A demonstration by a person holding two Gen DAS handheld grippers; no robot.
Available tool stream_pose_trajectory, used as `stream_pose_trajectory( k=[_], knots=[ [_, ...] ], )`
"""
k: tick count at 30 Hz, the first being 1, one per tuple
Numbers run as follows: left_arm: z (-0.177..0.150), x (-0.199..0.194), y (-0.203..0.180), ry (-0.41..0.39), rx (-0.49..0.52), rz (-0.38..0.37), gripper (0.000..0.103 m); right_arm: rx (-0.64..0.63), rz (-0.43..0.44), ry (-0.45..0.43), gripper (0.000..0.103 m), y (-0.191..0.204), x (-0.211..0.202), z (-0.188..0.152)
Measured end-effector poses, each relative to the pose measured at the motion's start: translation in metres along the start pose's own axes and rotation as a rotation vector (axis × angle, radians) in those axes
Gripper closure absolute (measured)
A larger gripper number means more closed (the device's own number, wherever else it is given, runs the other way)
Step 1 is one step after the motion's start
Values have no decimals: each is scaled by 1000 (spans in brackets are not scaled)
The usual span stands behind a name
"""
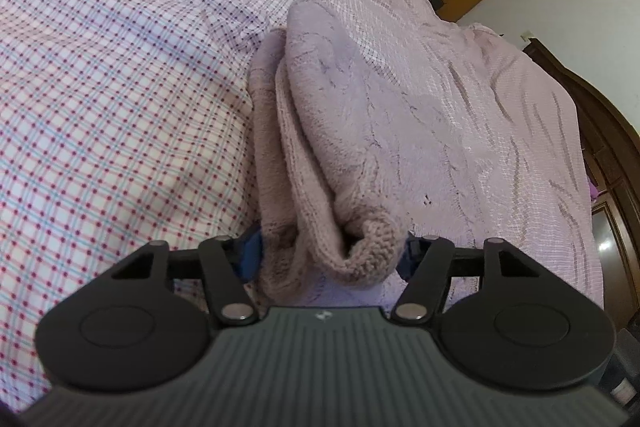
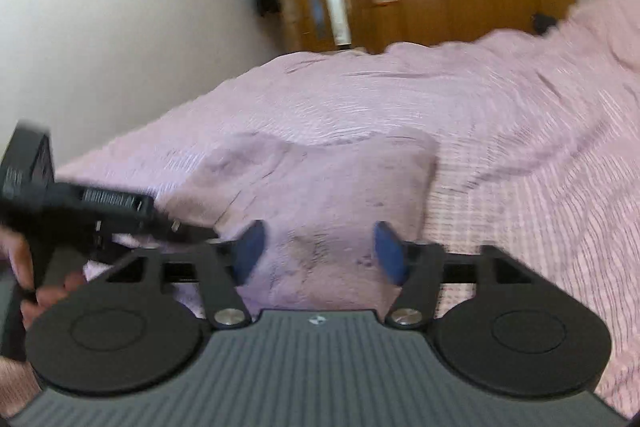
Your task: Fold small clothes
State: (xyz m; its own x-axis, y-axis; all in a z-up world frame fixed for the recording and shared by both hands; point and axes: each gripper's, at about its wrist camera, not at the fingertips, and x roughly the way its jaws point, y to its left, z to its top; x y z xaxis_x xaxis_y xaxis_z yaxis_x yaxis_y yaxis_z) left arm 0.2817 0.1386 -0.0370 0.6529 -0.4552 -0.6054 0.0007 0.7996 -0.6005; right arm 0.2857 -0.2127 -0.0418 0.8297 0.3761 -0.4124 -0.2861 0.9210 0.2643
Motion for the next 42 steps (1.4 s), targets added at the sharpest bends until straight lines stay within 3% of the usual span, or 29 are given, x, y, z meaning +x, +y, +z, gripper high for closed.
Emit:
stream_pose_trajectory(
  k=[5, 8, 11, 13, 22, 24, 26, 29, 32, 42],
  knots=[
    [2, 8, 2, -11, -6, 0, 39, 354, 17, 38, 25, -55, 3, 2],
    [2, 10, 4, -11, 2, -6, 39, 610, 142, 140, 25, -89, 17, -9],
    [3, 14, 3, -4, 34, -10, 40, 749, 208, 224, 22, -99, 31, -21],
    [4, 15, 6, 3, 27, -24, 40, 772, 220, 271, 22, -100, 39, -30],
    [11, 24, 28, 17, -63, -70, 43, 841, 296, 228, 23, -106, 74, -36],
    [11, 26, 33, 15, -87, -92, 50, 815, 294, 225, 31, -106, 80, -36],
    [11, 27, 39, 20, -120, -121, 56, 770, 271, 220, 49, -105, 82, -37],
    [10, 26, 45, 20, -154, -154, 60, 771, 269, 192, 65, -104, 83, -40],
    [11, 21, 51, 11, -184, -187, 64, 796, 256, 192, 71, -101, 76, -40],
    [-1, -6, 26, 1, -32, -119, 67, 767, 245, 141, 76, -93, 39, -44]
  ],
)
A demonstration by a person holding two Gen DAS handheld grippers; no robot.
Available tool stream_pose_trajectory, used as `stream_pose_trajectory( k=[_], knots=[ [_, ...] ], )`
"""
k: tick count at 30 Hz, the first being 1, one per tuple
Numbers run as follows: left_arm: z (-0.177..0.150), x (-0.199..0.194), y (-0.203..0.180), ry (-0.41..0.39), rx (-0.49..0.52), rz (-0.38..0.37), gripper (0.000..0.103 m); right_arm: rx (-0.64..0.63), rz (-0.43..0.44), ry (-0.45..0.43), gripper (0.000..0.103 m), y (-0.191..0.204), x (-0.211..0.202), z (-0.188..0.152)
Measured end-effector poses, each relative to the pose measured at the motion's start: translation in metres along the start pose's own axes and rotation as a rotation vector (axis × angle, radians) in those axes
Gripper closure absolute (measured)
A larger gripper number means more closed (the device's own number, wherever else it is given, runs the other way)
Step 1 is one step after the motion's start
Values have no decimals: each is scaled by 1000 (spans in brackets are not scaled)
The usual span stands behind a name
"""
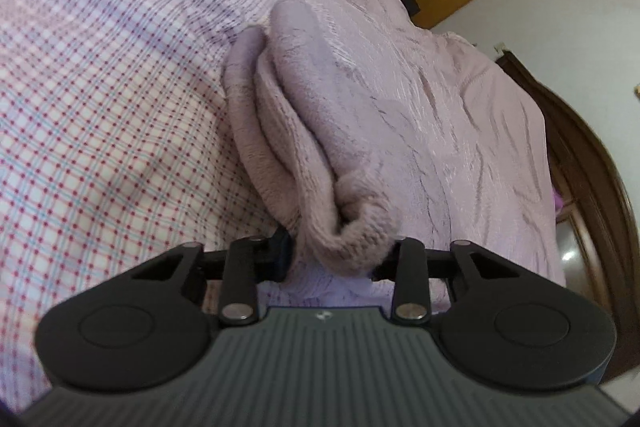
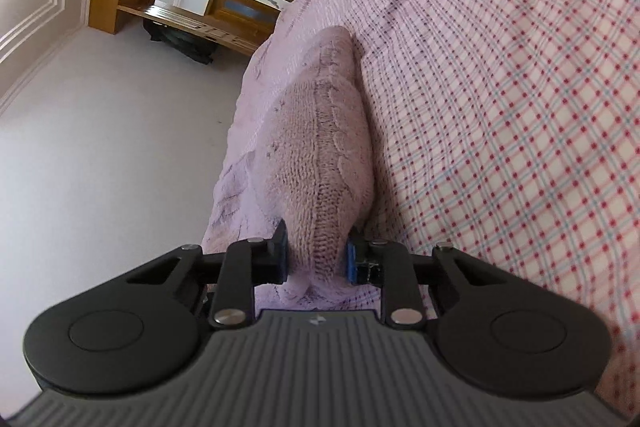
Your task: Fold small clothes
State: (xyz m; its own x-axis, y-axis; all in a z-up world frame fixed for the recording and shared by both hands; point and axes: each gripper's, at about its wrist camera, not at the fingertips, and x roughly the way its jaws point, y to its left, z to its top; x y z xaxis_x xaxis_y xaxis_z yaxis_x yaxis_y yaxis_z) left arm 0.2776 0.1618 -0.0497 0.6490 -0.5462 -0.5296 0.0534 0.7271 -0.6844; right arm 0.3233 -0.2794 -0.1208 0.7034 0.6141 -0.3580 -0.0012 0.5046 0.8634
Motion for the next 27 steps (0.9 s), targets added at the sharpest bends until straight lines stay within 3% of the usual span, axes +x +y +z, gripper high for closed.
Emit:
stream_pose_trajectory(
  k=[6, 17, 27],
  knots=[
    [-27, -22, -16, 57, 31, -35, 68, -18, -31, -16, 76, 6, -53, -20],
    [-87, -51, -39, 99, 103, -24, 68, -10, -99, -55, 76, 12, -135, -78],
    [-133, -89, -50, 72, 105, -17, 69, -6, -108, -73, 76, 17, -197, -129]
  ],
)
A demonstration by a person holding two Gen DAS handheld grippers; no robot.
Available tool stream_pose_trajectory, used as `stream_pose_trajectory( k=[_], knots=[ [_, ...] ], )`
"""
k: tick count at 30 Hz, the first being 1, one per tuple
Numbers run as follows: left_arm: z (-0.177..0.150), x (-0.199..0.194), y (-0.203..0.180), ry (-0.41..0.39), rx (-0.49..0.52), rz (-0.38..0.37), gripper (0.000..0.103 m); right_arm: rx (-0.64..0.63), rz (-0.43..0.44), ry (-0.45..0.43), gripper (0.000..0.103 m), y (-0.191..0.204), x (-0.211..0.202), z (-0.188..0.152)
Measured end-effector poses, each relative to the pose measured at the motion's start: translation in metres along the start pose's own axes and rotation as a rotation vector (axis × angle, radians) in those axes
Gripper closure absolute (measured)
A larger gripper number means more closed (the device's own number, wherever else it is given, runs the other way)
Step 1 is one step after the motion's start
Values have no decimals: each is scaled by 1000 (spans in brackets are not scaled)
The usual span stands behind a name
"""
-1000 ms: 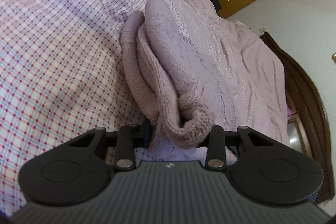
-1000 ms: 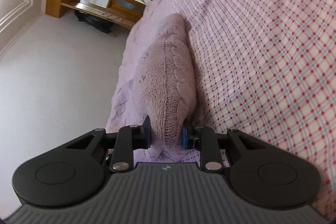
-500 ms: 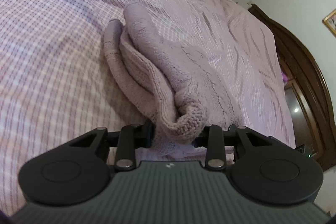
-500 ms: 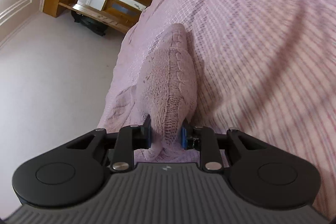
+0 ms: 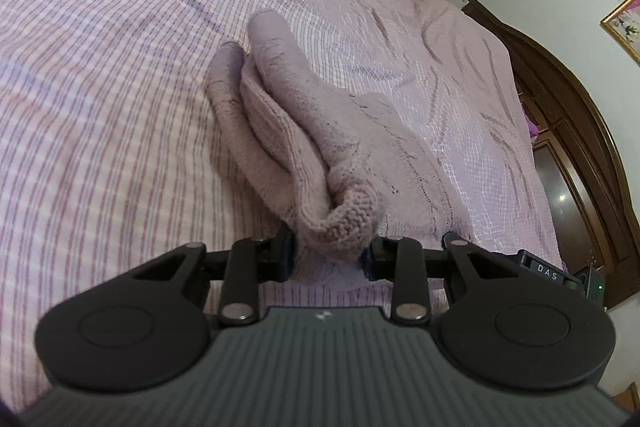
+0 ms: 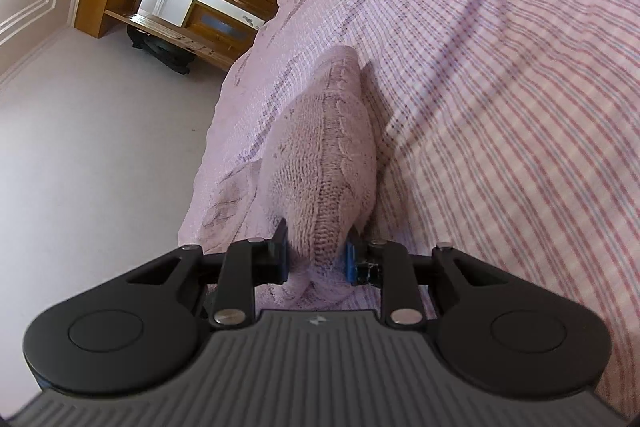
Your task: Fold small clothes
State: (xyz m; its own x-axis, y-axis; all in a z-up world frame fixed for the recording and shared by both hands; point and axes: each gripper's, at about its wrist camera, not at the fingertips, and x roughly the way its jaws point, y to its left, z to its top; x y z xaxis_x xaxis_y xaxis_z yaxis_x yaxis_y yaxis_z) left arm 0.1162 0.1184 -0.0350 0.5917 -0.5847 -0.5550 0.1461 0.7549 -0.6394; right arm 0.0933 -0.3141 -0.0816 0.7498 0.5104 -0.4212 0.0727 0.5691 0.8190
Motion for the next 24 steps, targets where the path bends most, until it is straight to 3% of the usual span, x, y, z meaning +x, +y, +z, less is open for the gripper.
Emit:
stream_pose_trajectory(
  k=[8, 13, 24],
  knots=[
    [-19, -3, 7, -17, -3, 24, 72, 2, 7, -1, 76, -4, -21, -22],
    [-22, 10, 15, 23, -11, 54, 72, 29, -8, 9, 75, -17, -5, -23],
    [-37, 8, 15, 22, 4, 57, 71, -27, -37, 4, 74, -12, -3, -24]
  ],
)
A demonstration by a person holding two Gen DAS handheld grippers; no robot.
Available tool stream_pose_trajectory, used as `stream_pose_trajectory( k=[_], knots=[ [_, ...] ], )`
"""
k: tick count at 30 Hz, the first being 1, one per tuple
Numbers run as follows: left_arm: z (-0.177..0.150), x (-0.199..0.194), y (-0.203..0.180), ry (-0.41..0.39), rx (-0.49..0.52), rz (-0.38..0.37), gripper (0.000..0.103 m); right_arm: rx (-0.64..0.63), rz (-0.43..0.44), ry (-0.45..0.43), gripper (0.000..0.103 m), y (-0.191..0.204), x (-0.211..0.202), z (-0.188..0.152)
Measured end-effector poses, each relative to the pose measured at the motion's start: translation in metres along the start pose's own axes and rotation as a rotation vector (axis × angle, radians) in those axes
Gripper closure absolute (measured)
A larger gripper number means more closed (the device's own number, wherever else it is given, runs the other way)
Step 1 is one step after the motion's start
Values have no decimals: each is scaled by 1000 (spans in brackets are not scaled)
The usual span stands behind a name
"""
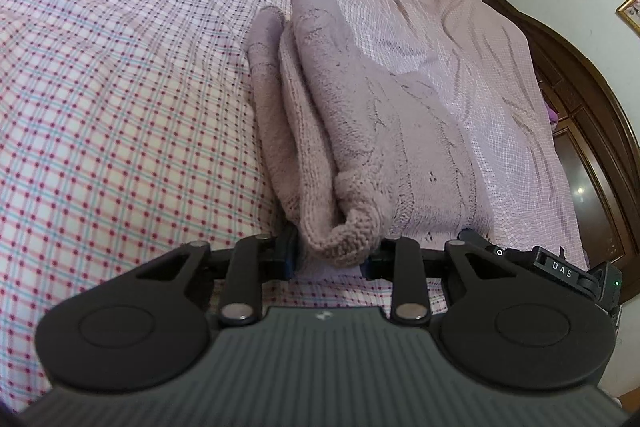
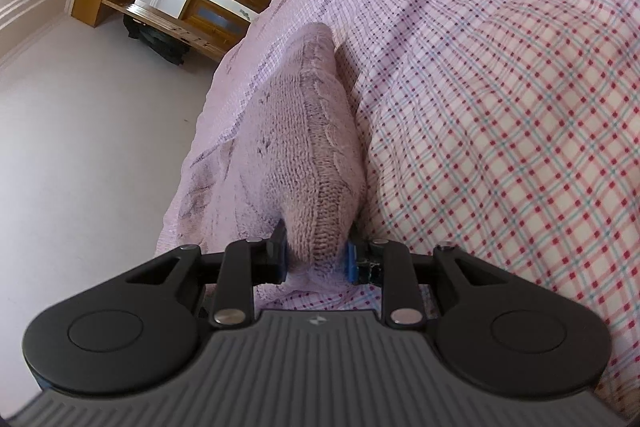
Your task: Fold small clothes
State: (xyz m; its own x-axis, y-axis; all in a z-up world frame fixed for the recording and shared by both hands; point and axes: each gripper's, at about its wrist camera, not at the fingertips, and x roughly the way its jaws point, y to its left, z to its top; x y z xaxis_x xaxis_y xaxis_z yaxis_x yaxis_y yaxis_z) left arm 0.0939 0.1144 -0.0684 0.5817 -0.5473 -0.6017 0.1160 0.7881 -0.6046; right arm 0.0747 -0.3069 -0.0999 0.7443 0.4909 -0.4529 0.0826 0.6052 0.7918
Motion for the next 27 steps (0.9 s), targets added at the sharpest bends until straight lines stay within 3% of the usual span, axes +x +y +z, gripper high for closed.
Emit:
stream_pose_trajectory(
  k=[20, 27],
  knots=[
    [-12, -6, -7, -20, -4, 13, 70, -12, -15, 11, 73, -4, 7, 4],
    [-15, -7, -21, -22, 31, 37, 66, -100, -63, 13, 68, 8, 9, 5]
  ],
)
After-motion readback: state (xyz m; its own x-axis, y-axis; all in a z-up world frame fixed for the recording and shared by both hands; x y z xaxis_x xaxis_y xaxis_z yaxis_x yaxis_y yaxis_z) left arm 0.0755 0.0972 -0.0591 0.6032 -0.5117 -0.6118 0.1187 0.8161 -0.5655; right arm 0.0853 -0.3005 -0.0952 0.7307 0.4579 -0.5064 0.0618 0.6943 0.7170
